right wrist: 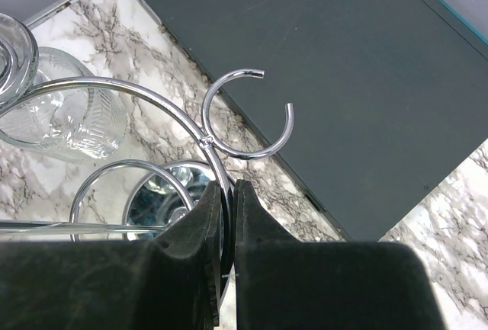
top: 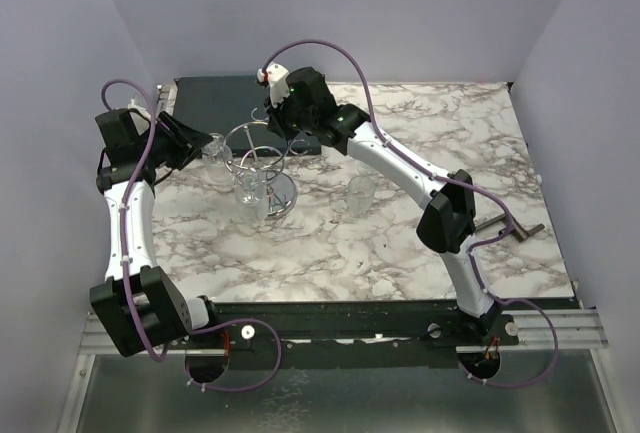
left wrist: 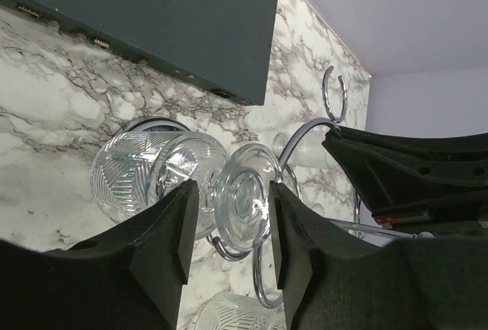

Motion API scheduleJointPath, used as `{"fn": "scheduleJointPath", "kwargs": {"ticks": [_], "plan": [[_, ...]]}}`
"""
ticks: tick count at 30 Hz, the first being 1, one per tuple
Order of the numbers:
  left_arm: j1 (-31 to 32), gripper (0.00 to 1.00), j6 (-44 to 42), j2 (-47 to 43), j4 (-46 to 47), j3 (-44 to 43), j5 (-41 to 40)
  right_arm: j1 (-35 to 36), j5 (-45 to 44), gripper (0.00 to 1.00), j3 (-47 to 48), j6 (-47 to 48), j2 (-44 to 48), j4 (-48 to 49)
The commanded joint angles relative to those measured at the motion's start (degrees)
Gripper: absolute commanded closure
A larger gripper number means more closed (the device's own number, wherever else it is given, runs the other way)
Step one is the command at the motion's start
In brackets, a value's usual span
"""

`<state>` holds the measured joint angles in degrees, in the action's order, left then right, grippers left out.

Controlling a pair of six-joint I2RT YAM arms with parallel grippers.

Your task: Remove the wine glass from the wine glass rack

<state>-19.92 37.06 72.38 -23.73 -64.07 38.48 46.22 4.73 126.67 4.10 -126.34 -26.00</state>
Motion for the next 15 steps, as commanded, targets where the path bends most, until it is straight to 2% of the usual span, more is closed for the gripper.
{"fn": "scheduleJointPath", "kwargs": {"ticks": [1, 7, 15], "plan": [[-0.47, 0.54, -1.16, 0.55, -0.45, -1.24, 2.54, -0.07, -2.35, 1.00, -2.22, 0.11, -3.12, -0.01], [-0.47, 0.62, -1.20, 0.66, -0.02, -0.31, 3.80, -0.03, -2.62, 0.99, -1.81, 0.32, -3.29, -0.52], [-1.16, 0.78, -0.67, -0.82, 0.00, 0.52, 3.35, -0.07, -2.95, 1.00, -1.23, 0.56, -3.65, -1.15]]}}
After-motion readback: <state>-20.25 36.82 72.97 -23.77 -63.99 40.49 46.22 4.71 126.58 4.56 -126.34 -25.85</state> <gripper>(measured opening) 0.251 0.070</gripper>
